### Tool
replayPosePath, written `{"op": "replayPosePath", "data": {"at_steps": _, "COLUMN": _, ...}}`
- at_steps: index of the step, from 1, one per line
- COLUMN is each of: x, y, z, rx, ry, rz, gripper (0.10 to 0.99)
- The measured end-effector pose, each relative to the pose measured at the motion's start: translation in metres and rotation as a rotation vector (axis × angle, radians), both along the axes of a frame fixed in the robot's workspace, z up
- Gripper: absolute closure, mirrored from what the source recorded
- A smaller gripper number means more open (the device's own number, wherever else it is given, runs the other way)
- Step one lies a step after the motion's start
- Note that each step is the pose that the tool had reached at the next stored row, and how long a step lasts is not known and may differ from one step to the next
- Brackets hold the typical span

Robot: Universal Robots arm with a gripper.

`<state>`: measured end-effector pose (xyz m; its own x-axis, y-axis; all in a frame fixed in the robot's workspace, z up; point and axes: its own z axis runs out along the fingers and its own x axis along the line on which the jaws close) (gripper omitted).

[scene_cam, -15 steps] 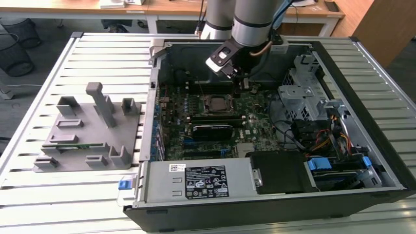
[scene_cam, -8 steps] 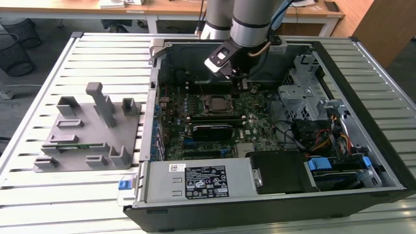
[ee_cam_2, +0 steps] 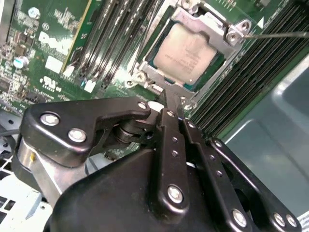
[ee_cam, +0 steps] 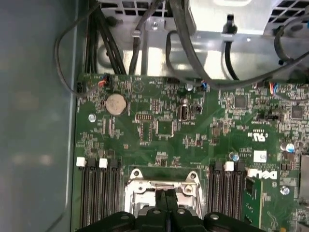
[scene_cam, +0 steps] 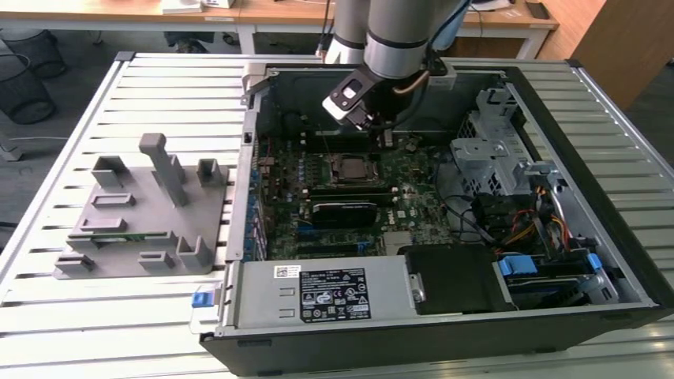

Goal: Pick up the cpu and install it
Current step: 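Close the cpu cover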

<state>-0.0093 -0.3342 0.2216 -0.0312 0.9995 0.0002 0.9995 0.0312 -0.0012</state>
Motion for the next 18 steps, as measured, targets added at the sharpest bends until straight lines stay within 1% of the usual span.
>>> {"op": "replayPosePath", "data": {"at_steps": 4, "x": -0.0165, "y": -0.0002, "z": -0.0021, "rx": 0.000, "ry": 0.0000, "rz": 0.000, "gripper": 0.980}}
{"op": "replayPosePath", "data": {"at_steps": 10, "x": -0.0424, "y": -0.0001, "z": -0.0030, "rx": 0.000, "ry": 0.0000, "rz": 0.000, "gripper": 0.980}}
{"op": "replayPosePath", "data": {"at_steps": 11, "x": -0.0455, "y": -0.0001, "z": -0.0034, "rx": 0.000, "ry": 0.0000, "rz": 0.000, "gripper": 0.980}}
{"op": "replayPosePath", "data": {"at_steps": 13, "x": -0.0494, "y": -0.0001, "z": -0.0045, "rx": 0.000, "ry": 0.0000, "rz": 0.000, "gripper": 0.980}}
{"op": "replayPosePath", "data": {"at_steps": 18, "x": -0.0539, "y": -0.0001, "z": -0.0082, "rx": 0.000, "ry": 0.0000, "rz": 0.000, "gripper": 0.980}}
